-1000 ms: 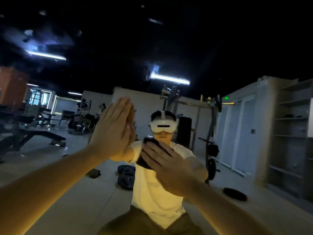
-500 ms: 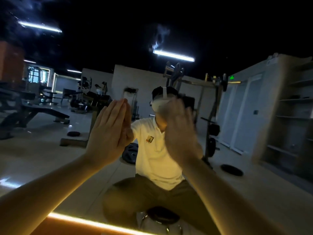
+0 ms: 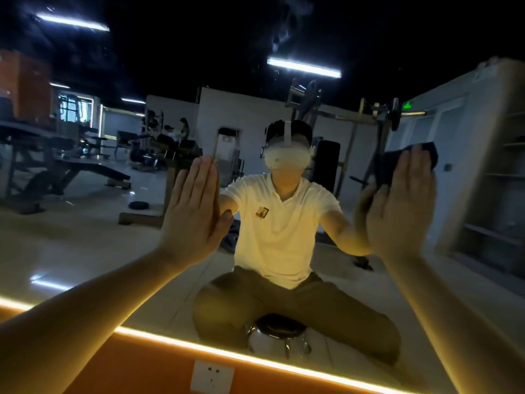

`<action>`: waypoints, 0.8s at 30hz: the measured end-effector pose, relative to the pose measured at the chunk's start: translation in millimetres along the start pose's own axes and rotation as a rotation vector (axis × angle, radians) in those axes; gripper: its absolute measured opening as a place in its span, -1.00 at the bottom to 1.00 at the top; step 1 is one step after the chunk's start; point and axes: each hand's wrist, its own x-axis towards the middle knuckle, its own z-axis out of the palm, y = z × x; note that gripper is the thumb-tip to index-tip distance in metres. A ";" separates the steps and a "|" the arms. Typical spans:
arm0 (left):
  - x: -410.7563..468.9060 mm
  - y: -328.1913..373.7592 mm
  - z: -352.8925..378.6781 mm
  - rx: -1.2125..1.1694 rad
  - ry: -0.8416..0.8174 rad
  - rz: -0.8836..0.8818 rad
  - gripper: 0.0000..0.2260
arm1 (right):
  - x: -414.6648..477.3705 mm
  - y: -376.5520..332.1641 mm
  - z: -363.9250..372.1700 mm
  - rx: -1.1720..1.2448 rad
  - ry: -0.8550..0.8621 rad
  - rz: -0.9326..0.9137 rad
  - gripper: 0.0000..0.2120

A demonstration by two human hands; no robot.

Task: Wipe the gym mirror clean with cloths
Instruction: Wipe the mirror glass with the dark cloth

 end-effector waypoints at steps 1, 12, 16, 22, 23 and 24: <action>-0.3 -0.4 1.9 0.002 -0.001 0.001 -0.29 | -3.6 -15.8 7.3 0.027 0.033 0.034 -0.42; -0.3 -6.2 0.9 0.014 -0.063 0.039 -0.29 | -113.1 -100.0 47.2 -0.100 -0.248 -0.803 -0.39; 0.2 -0.1 -3.8 -0.001 -0.059 0.017 -0.30 | -102.1 -44.0 20.1 -0.115 -0.231 -0.515 -0.38; -1.2 -3.4 -17.1 0.083 -0.161 0.039 -0.27 | -79.4 -40.6 17.1 0.103 -0.030 0.138 -0.39; -0.8 -6.2 -20.3 0.100 -0.184 0.055 -0.26 | -78.3 -53.7 23.1 0.143 -0.004 0.172 -0.41; -0.7 -9.1 -23.8 0.115 -0.203 0.072 -0.26 | -79.2 -67.1 29.2 0.169 0.001 0.172 -0.41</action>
